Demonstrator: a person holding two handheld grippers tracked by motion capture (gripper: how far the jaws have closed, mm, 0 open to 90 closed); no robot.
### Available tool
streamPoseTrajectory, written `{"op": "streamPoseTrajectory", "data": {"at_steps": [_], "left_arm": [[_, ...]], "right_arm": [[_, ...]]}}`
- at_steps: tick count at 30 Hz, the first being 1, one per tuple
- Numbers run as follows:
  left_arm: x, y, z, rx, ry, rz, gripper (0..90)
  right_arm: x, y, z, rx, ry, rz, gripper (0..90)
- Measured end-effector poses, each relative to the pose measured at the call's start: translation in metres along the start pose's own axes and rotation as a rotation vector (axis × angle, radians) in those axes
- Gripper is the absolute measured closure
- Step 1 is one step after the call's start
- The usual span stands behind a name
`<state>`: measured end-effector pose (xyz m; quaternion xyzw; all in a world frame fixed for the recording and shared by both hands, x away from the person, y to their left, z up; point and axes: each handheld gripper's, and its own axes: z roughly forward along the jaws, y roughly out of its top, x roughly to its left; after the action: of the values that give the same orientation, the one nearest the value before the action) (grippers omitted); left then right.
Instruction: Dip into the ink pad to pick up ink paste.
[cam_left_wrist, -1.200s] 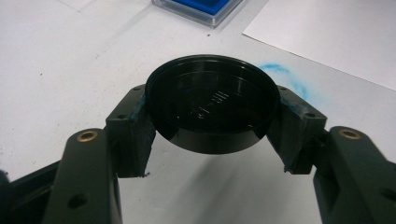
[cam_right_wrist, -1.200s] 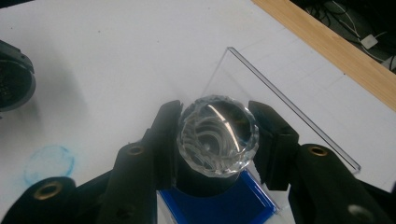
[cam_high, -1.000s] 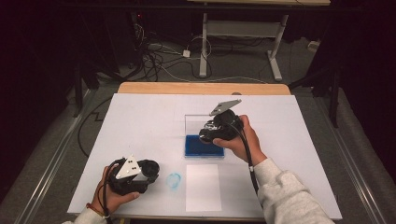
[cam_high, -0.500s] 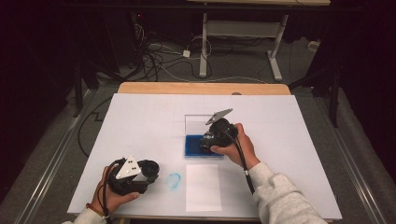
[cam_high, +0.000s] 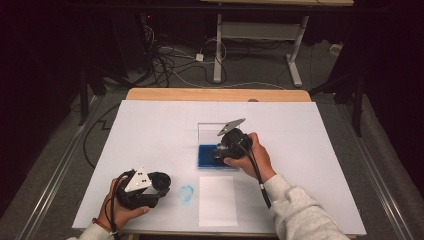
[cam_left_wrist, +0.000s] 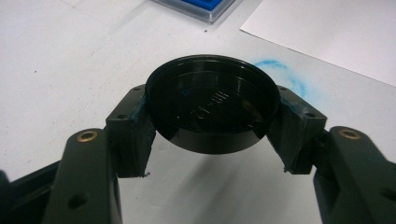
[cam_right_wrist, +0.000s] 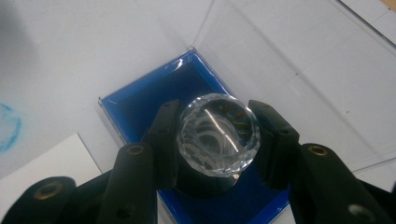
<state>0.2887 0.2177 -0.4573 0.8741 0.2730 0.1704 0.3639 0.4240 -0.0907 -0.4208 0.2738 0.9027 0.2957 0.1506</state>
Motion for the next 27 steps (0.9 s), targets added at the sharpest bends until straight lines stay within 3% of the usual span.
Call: {"op": "streamPoseTrajectory", "data": {"at_steps": [11,19,22,27], "left_arm": [[0.0,0.0,0.0,0.002,-0.004,0.001,37.0],[0.0,0.0,-0.001,-0.001,-0.003,0.002,37.0],[0.0,0.0,-0.001,0.0,-0.003,0.002,37.0],[-0.001,0.001,0.0,0.004,-0.003,0.007,37.0]], "right_arm": [[0.008,-0.003,-0.001,-0.011,-0.048,-0.03,57.4],[0.002,-0.006,0.0,-0.031,-0.022,-0.006,57.5],[0.007,-0.005,0.0,-0.029,-0.049,-0.037,57.4],[0.011,-0.005,-0.001,-0.02,-0.07,-0.046,57.4]]}}
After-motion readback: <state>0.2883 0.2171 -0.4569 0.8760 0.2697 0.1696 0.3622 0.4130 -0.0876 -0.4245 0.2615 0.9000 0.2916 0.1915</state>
